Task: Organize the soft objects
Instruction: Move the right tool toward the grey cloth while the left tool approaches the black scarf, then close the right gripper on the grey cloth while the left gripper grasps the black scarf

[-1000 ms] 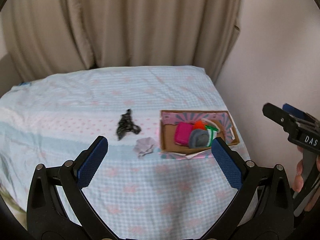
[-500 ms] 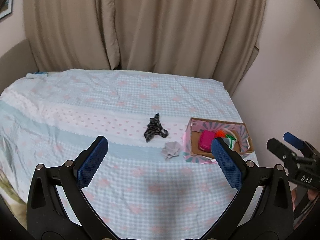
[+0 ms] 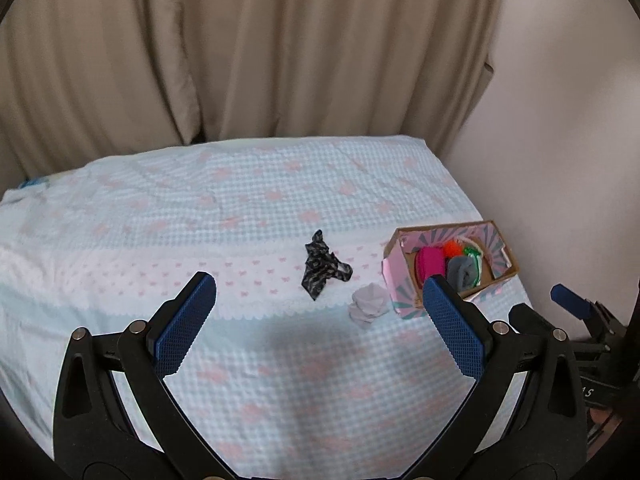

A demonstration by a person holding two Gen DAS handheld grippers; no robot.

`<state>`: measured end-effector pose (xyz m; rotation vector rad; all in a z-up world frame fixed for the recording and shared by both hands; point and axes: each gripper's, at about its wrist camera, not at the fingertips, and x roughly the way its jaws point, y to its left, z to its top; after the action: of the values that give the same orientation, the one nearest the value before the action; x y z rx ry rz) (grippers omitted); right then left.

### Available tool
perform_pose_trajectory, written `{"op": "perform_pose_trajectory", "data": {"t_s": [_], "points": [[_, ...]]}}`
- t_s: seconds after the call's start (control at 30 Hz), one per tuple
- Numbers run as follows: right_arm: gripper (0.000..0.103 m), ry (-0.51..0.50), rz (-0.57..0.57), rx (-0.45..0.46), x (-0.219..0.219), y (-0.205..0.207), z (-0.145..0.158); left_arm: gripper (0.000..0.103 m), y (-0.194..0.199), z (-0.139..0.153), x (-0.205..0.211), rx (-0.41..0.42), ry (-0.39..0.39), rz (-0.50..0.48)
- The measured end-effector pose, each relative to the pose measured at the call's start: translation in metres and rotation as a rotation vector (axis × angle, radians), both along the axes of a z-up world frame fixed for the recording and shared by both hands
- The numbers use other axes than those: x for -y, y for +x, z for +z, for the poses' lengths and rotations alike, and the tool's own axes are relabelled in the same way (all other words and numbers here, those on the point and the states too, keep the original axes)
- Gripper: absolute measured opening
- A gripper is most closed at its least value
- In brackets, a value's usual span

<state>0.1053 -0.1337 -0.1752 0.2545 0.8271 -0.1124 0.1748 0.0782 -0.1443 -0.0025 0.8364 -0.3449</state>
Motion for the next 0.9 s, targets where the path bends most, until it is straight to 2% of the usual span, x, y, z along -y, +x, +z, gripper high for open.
{"op": "perform_pose_trajectory", "data": {"t_s": [0.13, 0.27, 0.47, 0.8, 0.9], "points": [[0.103, 0.007, -0.076, -0.035, -0.012, 0.014, -0.025, 0.103, 0.042, -0.022, -0.004, -0.014, 0.023, -0.068], [0.103, 0.007, -0.116, -0.059, -0.022, 0.027, -0.055, 0.103, 0.082, -0.058, 0.000, -0.040, 0.037, -0.116], [0.103, 0.012, -0.168, -0.088, -0.030, 0.047, -0.117, 0.103, 0.131, -0.130, 0.022, -0.093, 0.045, -0.185], [0.102, -0.013, -0.176, -0.167, -0.029, 0.088, -0.226, 0.103, 0.192, -0.258, 0.084, -0.161, 0.044, -0.275], [0.092, -0.033, -0.161, -0.183, -0.030, 0.101, -0.256, 0.102, 0.202, -0.292, 0.097, -0.173, 0.060, -0.271]]}}
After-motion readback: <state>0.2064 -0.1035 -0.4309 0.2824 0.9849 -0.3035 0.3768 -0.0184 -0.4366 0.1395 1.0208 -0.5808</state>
